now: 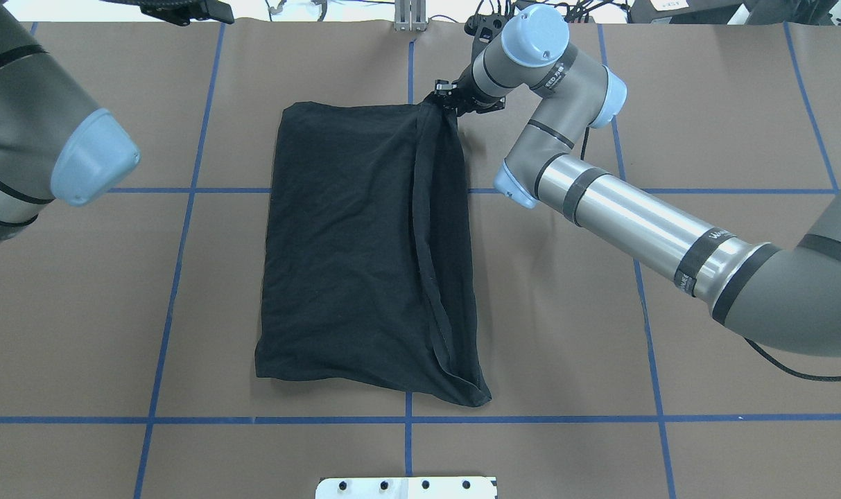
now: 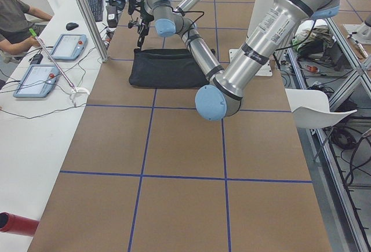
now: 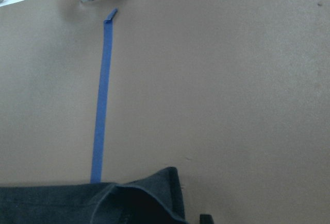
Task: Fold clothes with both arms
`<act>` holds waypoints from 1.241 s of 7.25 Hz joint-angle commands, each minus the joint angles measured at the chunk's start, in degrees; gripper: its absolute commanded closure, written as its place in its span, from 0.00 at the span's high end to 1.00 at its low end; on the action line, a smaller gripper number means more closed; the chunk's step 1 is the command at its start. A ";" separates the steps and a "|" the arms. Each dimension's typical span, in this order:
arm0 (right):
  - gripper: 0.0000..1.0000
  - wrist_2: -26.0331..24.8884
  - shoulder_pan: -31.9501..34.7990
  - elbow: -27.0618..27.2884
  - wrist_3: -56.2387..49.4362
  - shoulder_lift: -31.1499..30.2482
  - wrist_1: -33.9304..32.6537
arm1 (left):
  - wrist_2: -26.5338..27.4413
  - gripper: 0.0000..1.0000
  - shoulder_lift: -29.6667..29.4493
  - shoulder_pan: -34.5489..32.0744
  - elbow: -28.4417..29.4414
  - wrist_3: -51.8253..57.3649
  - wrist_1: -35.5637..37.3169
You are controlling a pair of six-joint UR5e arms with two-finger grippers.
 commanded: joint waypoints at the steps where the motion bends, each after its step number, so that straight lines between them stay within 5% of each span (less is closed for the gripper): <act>1: 0.00 -0.02 -0.01 -0.45 0.00 0.28 0.01 | -0.53 1.00 -0.29 -0.36 -0.01 0.06 0.30; 5: 0.00 3.04 1.65 4.09 0.87 0.54 -1.30 | -1.92 1.00 -0.29 -1.06 -0.09 0.06 0.39; 7: 0.00 5.60 2.63 16.97 -2.52 -1.90 -16.96 | -2.20 1.00 -0.29 -1.41 -0.27 0.06 0.39; 9: 0.00 5.17 2.63 18.80 -8.16 -6.29 -18.10 | -2.20 1.00 -0.29 -1.41 -0.44 0.06 0.91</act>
